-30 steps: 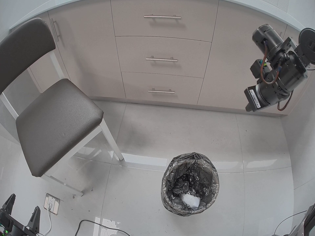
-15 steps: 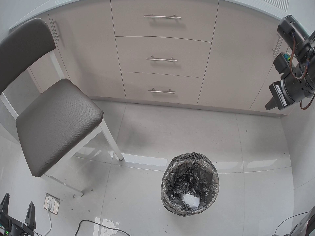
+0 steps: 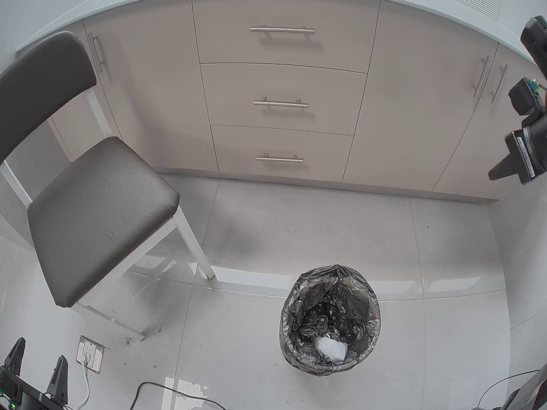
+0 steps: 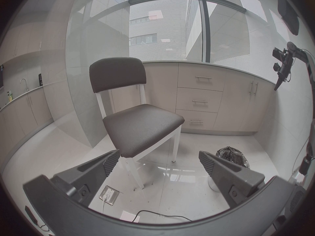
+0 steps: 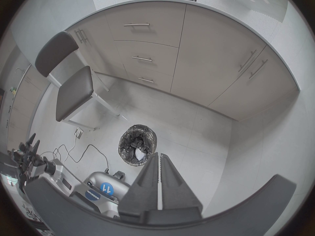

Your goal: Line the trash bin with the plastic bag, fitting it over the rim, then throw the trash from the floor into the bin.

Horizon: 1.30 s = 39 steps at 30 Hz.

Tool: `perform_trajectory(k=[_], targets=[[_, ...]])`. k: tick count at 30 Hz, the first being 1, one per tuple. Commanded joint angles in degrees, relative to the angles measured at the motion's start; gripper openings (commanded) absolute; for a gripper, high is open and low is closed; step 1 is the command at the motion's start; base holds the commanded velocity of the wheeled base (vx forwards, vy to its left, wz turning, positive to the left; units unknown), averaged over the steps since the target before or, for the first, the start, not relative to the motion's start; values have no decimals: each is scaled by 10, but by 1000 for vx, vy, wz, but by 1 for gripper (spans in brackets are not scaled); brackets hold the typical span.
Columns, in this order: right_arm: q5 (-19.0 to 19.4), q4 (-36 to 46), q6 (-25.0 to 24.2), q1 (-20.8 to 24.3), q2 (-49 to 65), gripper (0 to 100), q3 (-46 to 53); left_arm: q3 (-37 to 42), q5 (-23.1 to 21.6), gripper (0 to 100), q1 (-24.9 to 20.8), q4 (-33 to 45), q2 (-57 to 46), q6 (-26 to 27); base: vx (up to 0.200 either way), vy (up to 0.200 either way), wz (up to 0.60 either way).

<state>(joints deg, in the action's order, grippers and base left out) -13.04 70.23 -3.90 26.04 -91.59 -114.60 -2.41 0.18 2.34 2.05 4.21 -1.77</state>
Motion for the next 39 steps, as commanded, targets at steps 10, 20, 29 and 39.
perform_trajectory(k=[10,20,29,39], targets=[[2,21,60,0,97,0,0,8,47,100,-4,-7,-10,-25,0,0,0],[3,24,129,-3,189,0,0,22,-5,100,-20,-15,-36,18,0,0,0],[4,23,224,-80,306,0,0,22,3,100,-22,-18,-40,0,0,0,0],[45,15,246,-209,636,0,0,23,5,100,-22,-18,-41,8,0,0,0]])
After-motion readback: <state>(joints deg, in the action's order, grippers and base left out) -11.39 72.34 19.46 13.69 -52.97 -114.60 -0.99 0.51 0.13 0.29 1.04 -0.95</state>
